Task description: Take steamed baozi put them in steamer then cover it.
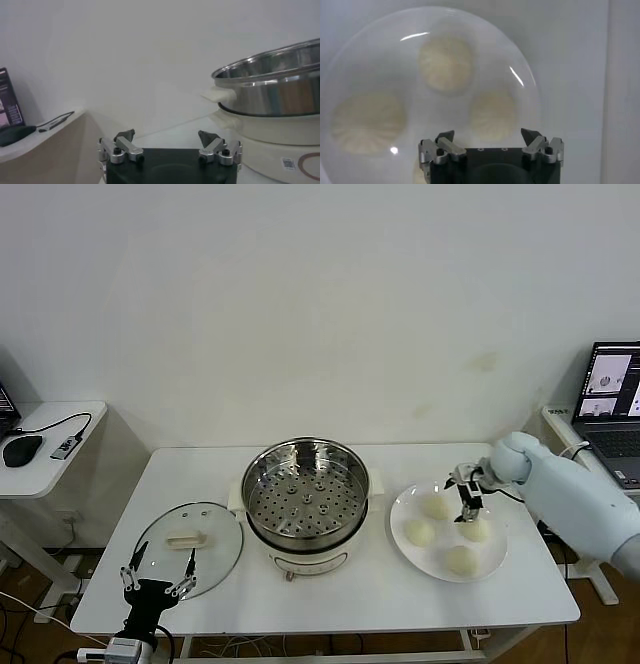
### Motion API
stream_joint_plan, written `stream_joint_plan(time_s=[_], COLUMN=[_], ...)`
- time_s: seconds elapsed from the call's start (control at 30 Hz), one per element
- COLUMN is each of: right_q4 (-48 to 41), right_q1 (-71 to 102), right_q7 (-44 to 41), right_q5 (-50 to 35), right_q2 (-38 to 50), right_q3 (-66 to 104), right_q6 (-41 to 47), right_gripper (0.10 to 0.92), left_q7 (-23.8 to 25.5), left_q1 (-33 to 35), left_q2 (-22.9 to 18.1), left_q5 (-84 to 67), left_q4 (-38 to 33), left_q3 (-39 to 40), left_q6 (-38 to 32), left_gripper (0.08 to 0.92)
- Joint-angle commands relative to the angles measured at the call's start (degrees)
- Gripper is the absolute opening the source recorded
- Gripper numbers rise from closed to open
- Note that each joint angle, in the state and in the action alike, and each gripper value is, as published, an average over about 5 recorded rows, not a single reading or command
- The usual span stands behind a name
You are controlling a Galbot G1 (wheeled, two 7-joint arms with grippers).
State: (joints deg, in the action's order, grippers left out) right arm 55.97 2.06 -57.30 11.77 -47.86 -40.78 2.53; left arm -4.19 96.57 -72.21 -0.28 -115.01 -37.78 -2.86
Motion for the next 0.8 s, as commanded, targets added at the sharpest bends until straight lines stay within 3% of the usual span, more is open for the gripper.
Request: stream_joint_plan(time_s=[0.03, 0.5, 0.8], right_q4=[-6.8, -8.5, -7.1], right_q1=[-1.3, -1.1, -1.4], right_q7=[0.4, 0.7, 0.3], right_q5=[1.9, 3.6, 2.8], right_q2=[-5.6, -7.4, -6.3], right_q3=[-1.3, -1.4, -2.3], right_q6=[-0.1, 1.2, 2.7], right_gripper=[0.823, 0.737, 0.595], left_q7=[0.1, 0.1, 0.1], left_q1=[-0.3, -0.5, -0.3], left_q2=[-0.1, -0.1, -0.1], left_q5=[0.9, 1.3, 1.4], left_q4=[0.8, 1.2, 1.2], left_q3=[-0.1, -0.3, -0.3], left_q6=[-0.5, -1.4, -1.7], left_gripper=[0.823, 0.823, 0.823])
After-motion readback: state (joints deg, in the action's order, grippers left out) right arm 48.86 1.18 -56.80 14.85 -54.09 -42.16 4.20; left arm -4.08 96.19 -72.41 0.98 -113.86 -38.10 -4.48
